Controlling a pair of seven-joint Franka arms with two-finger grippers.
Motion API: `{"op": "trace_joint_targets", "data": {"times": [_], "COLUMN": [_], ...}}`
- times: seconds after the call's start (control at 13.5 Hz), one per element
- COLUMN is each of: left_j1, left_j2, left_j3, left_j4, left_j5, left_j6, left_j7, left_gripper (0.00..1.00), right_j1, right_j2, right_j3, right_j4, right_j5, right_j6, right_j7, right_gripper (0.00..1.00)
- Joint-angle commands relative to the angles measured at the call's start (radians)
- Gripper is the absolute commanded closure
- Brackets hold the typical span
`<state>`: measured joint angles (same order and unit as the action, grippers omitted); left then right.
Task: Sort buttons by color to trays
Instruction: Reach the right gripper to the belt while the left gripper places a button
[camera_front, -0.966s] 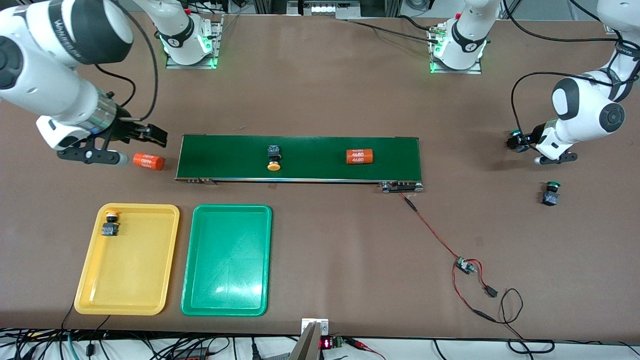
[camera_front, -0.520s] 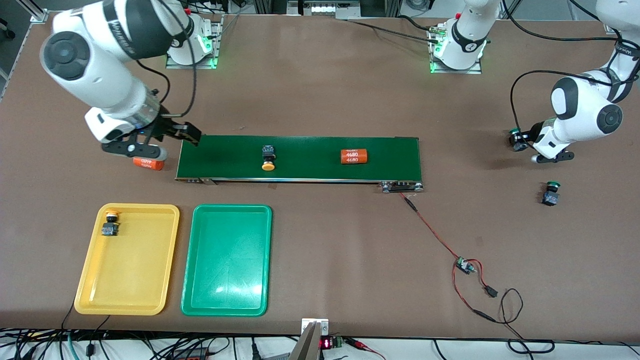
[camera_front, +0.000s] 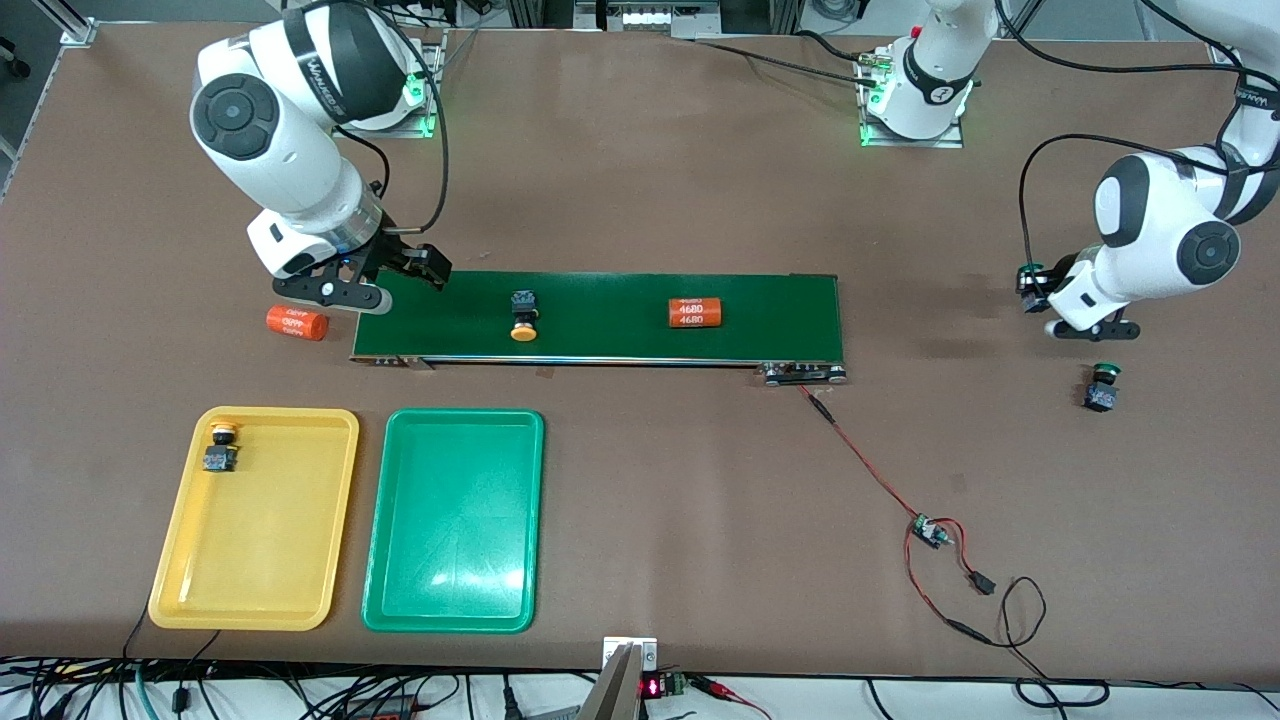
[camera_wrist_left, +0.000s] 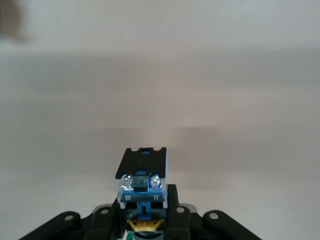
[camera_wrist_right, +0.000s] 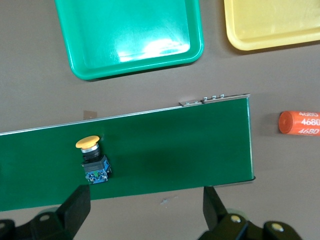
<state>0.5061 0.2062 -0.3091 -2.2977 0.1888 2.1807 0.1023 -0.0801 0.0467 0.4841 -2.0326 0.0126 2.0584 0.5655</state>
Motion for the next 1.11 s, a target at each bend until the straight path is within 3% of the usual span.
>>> {"op": "trace_joint_targets", "data": {"times": [0.0, 0.22, 0.37, 0.59, 1.04], "left_j1": [-0.043, -0.124, -0.193, -0.303, -0.391], "left_j2": [-0.013, -0.01, 0.018, 0.071, 0.171], "left_j3": [-0.1, -0.146, -0.153, -0.151, -0.151], "left_j4": [0.111, 0.216, 0.259, 0.297, 0.328], "left_j5": [-0.06, -0.086, -0.2, -0.23, -0.233], "left_j6": [-0.105, -0.163, -0.164, -0.128, -0.059], "left_j7": [-0.019, -0.062, -0.111, -0.124, -0.225], "left_gripper": [1.0, 1.0, 1.0, 1.0, 1.0], "right_j1": [0.008, 0.011, 0.019, 0.029, 0.048], "right_j2": [-0.057, -0.057, -0.048, -0.03, 0.01], "right_j3": [0.002, 0.016, 0.024, 0.027, 0.027], "right_j4": [-0.09, -0.153, -0.184, -0.19, -0.193], "right_j5": [0.02, 0.02, 0.015, 0.001, -0.072], "right_j6": [0.075, 0.182, 0.245, 0.25, 0.236], "right_j7": [0.022, 0.063, 0.068, 0.041, -0.019], "right_gripper": [0.0, 0.0, 0.0, 0.0, 0.0]}}
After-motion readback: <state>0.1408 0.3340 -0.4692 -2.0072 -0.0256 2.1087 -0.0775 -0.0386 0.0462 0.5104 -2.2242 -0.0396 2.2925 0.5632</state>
